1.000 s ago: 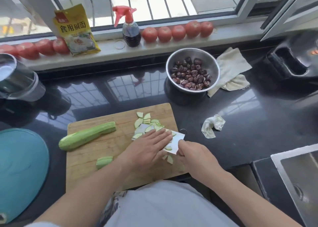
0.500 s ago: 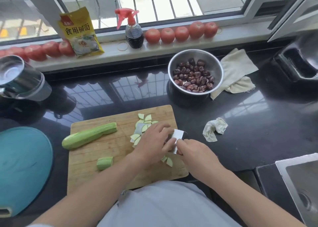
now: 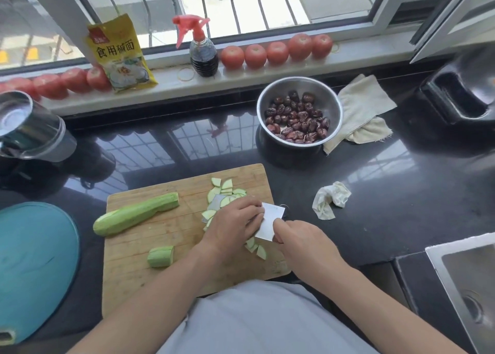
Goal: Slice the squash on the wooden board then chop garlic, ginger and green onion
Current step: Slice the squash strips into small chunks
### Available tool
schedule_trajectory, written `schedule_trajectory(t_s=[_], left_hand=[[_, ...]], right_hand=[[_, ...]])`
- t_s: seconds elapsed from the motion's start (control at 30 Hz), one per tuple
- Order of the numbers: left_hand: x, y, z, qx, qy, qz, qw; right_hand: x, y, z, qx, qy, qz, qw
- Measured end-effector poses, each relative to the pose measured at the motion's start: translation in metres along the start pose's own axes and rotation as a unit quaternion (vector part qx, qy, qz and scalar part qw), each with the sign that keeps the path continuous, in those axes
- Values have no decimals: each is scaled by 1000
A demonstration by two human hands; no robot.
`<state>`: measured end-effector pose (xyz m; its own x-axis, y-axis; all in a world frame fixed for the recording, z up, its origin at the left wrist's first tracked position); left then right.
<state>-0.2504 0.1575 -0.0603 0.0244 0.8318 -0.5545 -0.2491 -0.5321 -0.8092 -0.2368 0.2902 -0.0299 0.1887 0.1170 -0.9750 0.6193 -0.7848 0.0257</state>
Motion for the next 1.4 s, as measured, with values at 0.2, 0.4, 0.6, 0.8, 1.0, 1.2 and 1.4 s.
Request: schedule_trajectory(t_s=[0.2,0.4,0.6,0.8,1.0,1.2,1.4], left_hand=[[-6,28,-1,-46,7,36,998],[-22,55,-10,-66,-4,73,995],[-26,47,-15,-65,-10,108,992],[-109,59,-47,-169,-201,36,964],[-125,99,-140,-253,94,183,945],[-116,110,-169,-259,81,181,945],[-120,108,-190,-236,67,144,959]], right_hand=[[6,-13,-18,16,17,-9,1000],[-1,-40,-43,44,28,25,998],[12,-62,-63,81,40,102,991],[26,-53,-55,145,42,200,968],[31,7,-18,162,50,274,947],[45,110,11,113,83,245,959],[70,145,1,162,86,250,951]])
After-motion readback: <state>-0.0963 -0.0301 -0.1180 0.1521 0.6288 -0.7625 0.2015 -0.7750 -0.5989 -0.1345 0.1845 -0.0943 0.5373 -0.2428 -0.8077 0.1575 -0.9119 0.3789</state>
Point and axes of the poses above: each hand's wrist, its own z-axis towards the middle knuckle, its own x-axis out of the palm, y = z × x, the point moved 9 cm from there along z, towards the middle knuckle, and after that the axes turned 14 degrees about -z, right-handed, at the moved point
